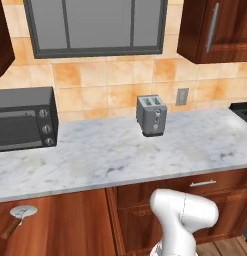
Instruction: Take the pizza cutter from the drawer on the left and place it on the dining counter for cutting.
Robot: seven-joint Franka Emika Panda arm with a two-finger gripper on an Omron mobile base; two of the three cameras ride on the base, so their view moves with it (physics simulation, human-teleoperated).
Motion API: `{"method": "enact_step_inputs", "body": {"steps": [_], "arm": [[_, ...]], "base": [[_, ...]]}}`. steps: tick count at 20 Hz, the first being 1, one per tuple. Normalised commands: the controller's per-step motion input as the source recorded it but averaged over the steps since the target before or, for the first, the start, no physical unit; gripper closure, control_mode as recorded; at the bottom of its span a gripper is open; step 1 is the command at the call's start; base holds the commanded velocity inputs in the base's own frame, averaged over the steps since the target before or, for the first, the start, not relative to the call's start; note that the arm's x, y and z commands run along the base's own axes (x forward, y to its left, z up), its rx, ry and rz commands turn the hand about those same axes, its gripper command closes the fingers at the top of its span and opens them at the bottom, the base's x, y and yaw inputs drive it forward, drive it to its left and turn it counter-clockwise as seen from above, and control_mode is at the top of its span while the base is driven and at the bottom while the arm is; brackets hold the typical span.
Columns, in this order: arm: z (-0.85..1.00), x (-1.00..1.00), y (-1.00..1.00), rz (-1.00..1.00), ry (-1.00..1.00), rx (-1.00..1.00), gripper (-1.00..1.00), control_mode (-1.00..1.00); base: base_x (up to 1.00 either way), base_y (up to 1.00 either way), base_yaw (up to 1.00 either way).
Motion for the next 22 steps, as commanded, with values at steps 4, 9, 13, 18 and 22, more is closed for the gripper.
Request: {"method": "enact_step_inputs", "body": {"steps": [4,9,13,18,22], "arm": [[0.00,-0.73,0.00,-0.03,0.00,0.05,1.00,-1.00],[0.00,-0.60,0.00,-0.03,0.00,0.04,1.00,-1.00],[0.00,-0.38,0.00,-0.03,-0.01,0.00,-1.00,-1.00],[0.09,-0.40,0.00,-0.04,-0.01,0.00,-1.00,-1.00],[0.59,-0.47,-0.03,0.00,-0.01,0.05,-1.00,-1.00]], "base": [[0.00,0.00,0.00],[0.00,0.00,0.00],[0.00,0.00,0.00],[0.00,0.00,0.00],[0.00,0.00,0.00]]}}
